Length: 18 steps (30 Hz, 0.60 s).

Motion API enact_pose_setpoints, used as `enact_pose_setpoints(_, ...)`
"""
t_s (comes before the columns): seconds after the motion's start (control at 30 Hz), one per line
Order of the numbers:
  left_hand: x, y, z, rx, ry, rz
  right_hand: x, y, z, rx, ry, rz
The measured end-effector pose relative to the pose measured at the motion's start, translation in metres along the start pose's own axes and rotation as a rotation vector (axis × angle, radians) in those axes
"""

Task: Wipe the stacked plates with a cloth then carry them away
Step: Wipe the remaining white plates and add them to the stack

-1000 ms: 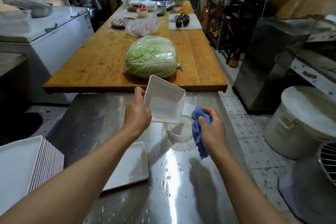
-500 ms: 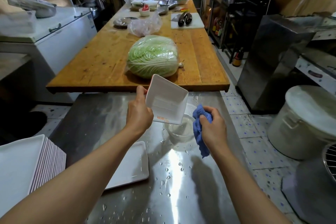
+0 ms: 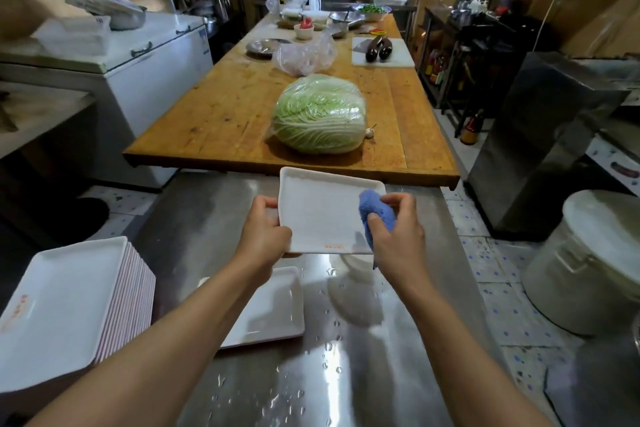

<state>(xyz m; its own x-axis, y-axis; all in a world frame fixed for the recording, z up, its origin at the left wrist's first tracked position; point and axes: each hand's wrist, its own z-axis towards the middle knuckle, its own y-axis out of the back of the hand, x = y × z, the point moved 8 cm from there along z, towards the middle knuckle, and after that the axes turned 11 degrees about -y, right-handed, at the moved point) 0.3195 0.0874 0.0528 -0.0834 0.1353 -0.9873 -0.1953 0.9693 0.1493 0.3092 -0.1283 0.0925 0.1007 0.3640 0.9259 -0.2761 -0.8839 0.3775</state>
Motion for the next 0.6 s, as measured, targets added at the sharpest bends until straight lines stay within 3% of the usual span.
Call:
enact_pose_setpoints(0.17,0.001,0.024,-0.029,0.027,0.061,-0.169,0.059,-0.062,-0.028,0.208,0.213,-0.175)
enact_pose_setpoints(0.23,-0.002,0.034,-0.038,0.027,0.047,-0.219,0.060,-0.089,-0.043,0.311,0.295,-0.426)
enact_pose_setpoints(0.3,-0.002,0.047,-0.046,0.023,0.034,-0.233,0.057,-0.099,-0.059,0.252,0.414,-0.672)
enact_pose_setpoints(0.37,-0.001,0.058,-0.053,0.025,0.035,-0.215,0.061,-0.103,-0.079,0.219,0.491,-0.670)
enact_pose_setpoints(0.5,-0.001,0.072,-0.068,0.052,0.031,-0.171,0.080,-0.129,-0.102,0.322,0.598,-0.602)
enact_pose_setpoints(0.6,-0.007,0.084,-0.079,0.057,0.009,-0.142,0.099,-0.139,-0.101,0.259,0.631,-0.619)
